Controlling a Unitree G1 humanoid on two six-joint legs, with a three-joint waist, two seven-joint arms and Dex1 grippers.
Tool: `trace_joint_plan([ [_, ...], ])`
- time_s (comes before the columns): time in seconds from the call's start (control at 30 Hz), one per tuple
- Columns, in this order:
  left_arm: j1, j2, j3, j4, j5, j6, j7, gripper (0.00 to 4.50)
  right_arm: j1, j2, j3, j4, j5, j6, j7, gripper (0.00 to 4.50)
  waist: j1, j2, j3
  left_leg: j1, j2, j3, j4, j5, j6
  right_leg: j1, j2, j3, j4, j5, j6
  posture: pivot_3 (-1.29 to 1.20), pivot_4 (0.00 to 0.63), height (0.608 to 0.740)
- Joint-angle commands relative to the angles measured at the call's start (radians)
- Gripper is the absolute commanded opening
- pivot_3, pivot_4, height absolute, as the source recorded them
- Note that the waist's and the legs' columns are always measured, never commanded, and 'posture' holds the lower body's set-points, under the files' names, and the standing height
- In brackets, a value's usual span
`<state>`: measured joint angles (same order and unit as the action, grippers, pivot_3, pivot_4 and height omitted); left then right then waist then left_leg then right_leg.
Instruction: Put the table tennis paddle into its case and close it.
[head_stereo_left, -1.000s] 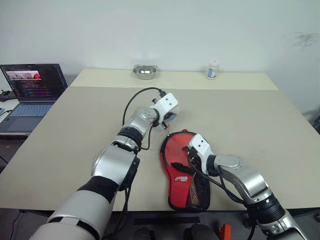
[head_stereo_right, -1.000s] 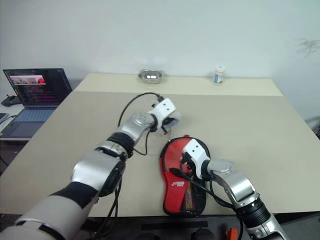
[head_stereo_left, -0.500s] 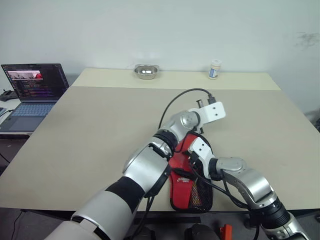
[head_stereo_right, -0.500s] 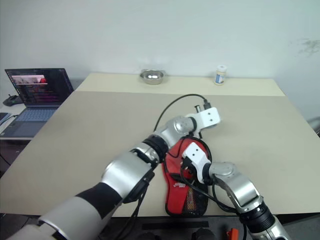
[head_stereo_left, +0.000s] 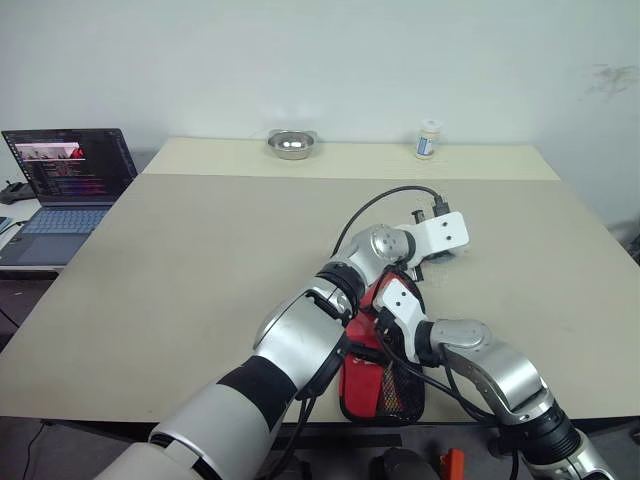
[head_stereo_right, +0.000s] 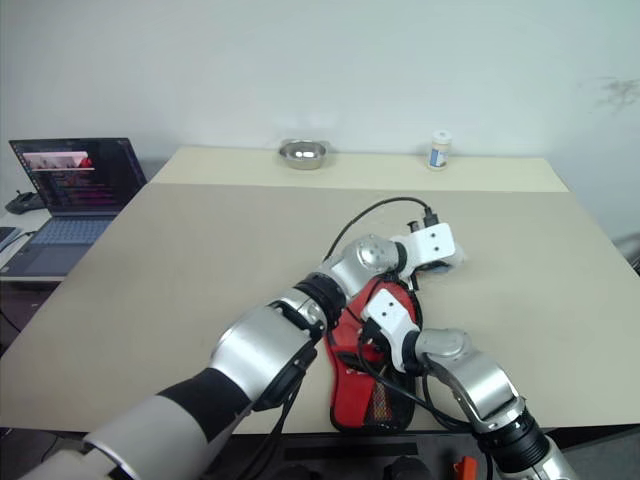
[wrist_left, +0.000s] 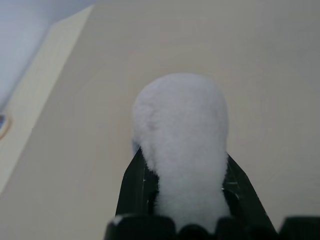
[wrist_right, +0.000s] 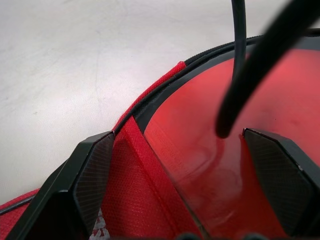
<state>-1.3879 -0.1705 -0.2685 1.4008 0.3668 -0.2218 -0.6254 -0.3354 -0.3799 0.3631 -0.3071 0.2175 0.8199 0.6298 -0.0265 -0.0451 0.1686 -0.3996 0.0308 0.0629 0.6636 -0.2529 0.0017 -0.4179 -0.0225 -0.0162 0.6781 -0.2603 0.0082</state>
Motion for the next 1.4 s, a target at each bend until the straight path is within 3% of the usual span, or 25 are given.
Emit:
trace_joint_plan([
  [0.03, 0.006, -0.107, 0.0, -0.047, -0.016, -0.034, -0.063, 1.79, 0.041, -0.001, 0.07, 0.106, -0.01, 0.081, 0.005, 4.5, 0.0, 0.0, 0.0, 0.0, 0.0, 0.0, 0.0, 0.0, 0.0, 0.0, 0.0, 0.0, 0.0, 0.0, 0.0, 0.0, 0.15, 0.74],
  [0.27, 0.028, -0.088, 0.007, -0.056, -0.03, -0.05, -0.138, 4.34, 0.026, -0.004, 0.071, 0.131, -0.017, 0.062, 0.011, 4.5, -0.003, 0.001, -0.001, 0.0, 0.0, -0.001, 0.0, 0.0, 0.0, 0.0, 0.0, 0.0, 0.0, 0.0, 0.0, 0.0, 0.15, 0.74],
  [0.3, 0.027, -0.081, 0.012, -0.057, -0.034, -0.046, -0.132, 4.43, 0.024, -0.005, 0.069, 0.134, -0.017, 0.06, 0.012, 4.5, -0.004, 0.001, -0.001, 0.001, 0.0, -0.001, 0.0, 0.0, 0.0, 0.0, 0.001, 0.0, 0.0, 0.0, 0.0, 0.0, 0.15, 0.74],
  [0.43, 0.019, -0.05, 0.046, -0.058, -0.06, -0.006, -0.061, 4.43, 0.013, -0.011, 0.067, 0.145, -0.02, 0.056, 0.017, 4.5, -0.005, 0.001, -0.001, 0.003, 0.001, -0.001, 0.0, 0.0, 0.0, 0.003, 0.001, 0.0, 0.0, 0.0, 0.0, 0.0, 0.15, 0.74],
  [0.8, -0.002, 0.108, 0.156, -0.08, -0.148, 0.043, -0.082, 4.43, -0.015, -0.015, 0.026, 0.092, 0.001, 0.068, 0.022, 4.5, -0.006, 0.001, -0.001, 0.006, 0.001, -0.002, 0.0, 0.0, 0.0, 0.006, 0.001, 0.0, 0.0, 0.0, 0.0, 0.0, 0.15, 0.74],
  [1.0, 0.0, 0.248, 0.256, -0.095, -0.237, 0.097, -0.122, 4.43, -0.073, -0.029, -0.085, -0.135, 0.106, 0.218, 0.018, 4.5, -0.005, 0.001, 0.0, 0.0, 0.0, -0.002, 0.0, 0.0, 0.0, 0.001, 0.0, -0.001, -0.001, 0.0, 0.0, 0.0, 0.15, 0.74],
  [1.23, 0.07, 0.313, 0.293, -0.144, -0.307, 0.118, -0.301, 4.43, -0.073, -0.065, -0.165, -0.315, 0.189, 0.342, -0.005, 4.5, 0.001, 0.002, 0.002, -0.007, 0.0, -0.003, 0.0, 0.0, 0.0, -0.005, 0.0, -0.004, -0.001, 0.0, 0.001, 0.0, 0.15, 0.74],
  [1.4, 0.166, 0.343, 0.271, -0.227, -0.34, 0.127, -0.531, 4.43, -0.091, -0.091, -0.309, -0.468, 0.317, 0.453, 0.008, 4.5, 0.0, 0.002, 0.002, -0.01, -0.001, -0.004, 0.0, 0.0, 0.0, -0.006, -0.002, -0.004, -0.003, 0.002, -0.003, 0.0, 0.15, 0.74],
])
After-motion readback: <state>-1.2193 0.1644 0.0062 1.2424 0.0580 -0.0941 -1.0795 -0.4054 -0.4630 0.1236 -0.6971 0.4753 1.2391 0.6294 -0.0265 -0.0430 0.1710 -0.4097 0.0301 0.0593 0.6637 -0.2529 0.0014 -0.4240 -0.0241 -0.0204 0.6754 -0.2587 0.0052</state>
